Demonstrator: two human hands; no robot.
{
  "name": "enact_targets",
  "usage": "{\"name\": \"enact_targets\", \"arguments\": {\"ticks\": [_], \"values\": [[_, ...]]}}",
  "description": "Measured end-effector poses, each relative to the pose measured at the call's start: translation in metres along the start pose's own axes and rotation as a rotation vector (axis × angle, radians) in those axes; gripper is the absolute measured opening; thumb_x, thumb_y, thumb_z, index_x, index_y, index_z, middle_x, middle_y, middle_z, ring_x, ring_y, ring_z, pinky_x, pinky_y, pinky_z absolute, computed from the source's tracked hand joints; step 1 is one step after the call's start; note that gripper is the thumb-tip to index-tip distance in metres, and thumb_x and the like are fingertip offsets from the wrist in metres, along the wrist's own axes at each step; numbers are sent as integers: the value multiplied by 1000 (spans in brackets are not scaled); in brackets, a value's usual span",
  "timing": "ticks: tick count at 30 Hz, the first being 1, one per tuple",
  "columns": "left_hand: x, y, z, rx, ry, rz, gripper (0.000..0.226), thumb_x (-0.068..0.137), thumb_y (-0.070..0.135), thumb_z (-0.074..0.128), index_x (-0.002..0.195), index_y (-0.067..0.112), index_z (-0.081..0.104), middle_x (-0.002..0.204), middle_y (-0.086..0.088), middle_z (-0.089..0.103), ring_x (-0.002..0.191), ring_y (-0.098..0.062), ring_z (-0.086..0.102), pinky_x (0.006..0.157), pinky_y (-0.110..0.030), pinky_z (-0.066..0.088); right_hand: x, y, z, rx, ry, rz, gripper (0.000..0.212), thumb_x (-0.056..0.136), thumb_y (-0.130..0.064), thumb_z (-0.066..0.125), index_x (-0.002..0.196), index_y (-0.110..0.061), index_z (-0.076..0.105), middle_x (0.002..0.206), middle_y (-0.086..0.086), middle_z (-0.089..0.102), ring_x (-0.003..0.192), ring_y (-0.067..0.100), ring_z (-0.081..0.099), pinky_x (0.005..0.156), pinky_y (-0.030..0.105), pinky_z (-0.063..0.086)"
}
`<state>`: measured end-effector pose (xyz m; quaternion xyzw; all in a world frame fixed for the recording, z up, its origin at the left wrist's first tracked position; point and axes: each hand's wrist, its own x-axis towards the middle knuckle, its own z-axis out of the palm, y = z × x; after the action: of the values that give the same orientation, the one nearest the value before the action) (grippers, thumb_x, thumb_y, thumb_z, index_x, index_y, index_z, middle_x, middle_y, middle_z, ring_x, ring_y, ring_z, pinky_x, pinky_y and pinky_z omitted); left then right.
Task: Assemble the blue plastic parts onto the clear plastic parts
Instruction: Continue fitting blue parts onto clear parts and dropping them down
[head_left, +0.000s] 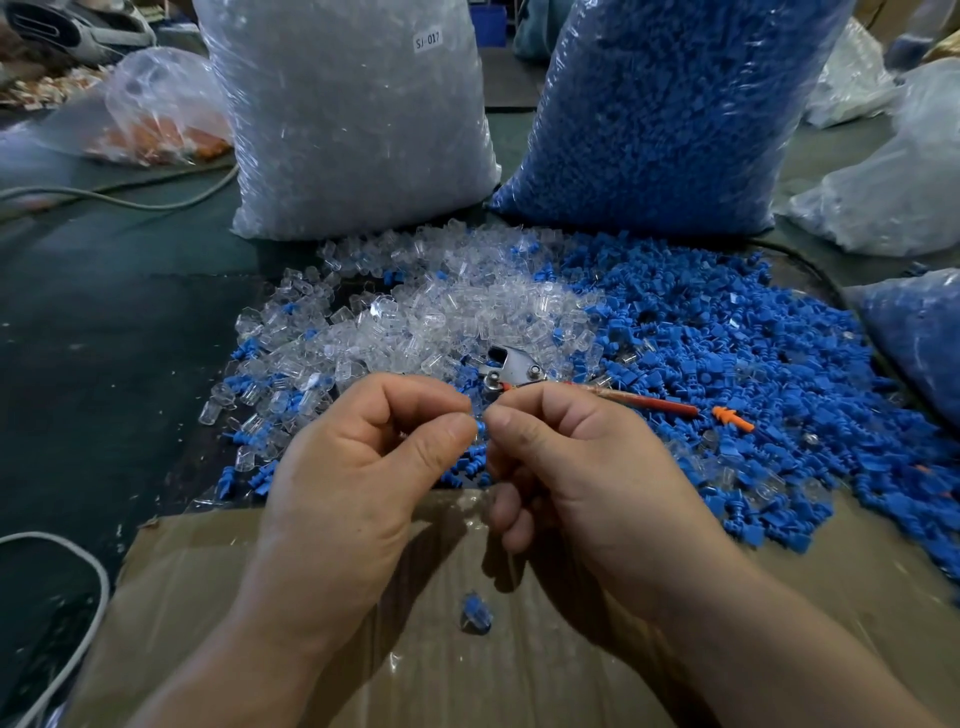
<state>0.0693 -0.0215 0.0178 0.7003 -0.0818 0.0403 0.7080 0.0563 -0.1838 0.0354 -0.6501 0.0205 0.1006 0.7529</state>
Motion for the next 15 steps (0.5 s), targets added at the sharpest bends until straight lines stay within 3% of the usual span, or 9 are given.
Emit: {"name": "enact_targets", "arguments": {"ticks": [4, 7, 9, 12, 15], "values": [[-1, 4, 5, 14, -20, 42, 10, 71, 34, 76, 81, 33, 76, 95, 9, 75, 84, -4, 72, 70, -14, 55, 0, -1, 0, -2, -9, -13, 21, 96, -26, 60, 84, -10, 67, 69, 9, 60, 48, 22, 58, 43, 28, 48], [-1, 3, 5, 109, -2, 42, 16, 73, 42, 84, 83, 34, 74, 100, 9, 73, 91, -13, 72, 78, -38, 60, -1, -2, 1, 20, -33, -6, 22, 99, -23, 56, 89, -6, 67, 69, 10, 60, 47, 22, 57, 43, 27, 48], [-1, 3, 5, 193, 33, 61, 21, 69, 50, 71, 85, 36, 73, 100, 10, 72, 93, -14, 71, 83, -47, 59, -1, -2, 1, 18, -63, 3, 20, 100, -17, 52, 93, -9, 69, 68, 10, 59, 48, 23, 57, 45, 30, 47], [-1, 3, 6, 293, 36, 131, 20, 71, 51, 67, 86, 38, 71, 98, 11, 71, 90, -14, 70, 79, -42, 59, -1, -1, -1, 12, -79, -1, 20, 100, -12, 51, 95, -14, 70, 64, 13, 60, 48, 24, 55, 47, 32, 47], [-2, 5, 7, 218, -8, 119, 17, 75, 45, 72, 89, 36, 73, 92, 4, 73, 79, -15, 72, 70, -34, 58, -1, -1, -2, 38, -98, -13, 19, 99, -11, 51, 95, -12, 69, 64, 13, 59, 48, 22, 55, 46, 28, 47]]}}
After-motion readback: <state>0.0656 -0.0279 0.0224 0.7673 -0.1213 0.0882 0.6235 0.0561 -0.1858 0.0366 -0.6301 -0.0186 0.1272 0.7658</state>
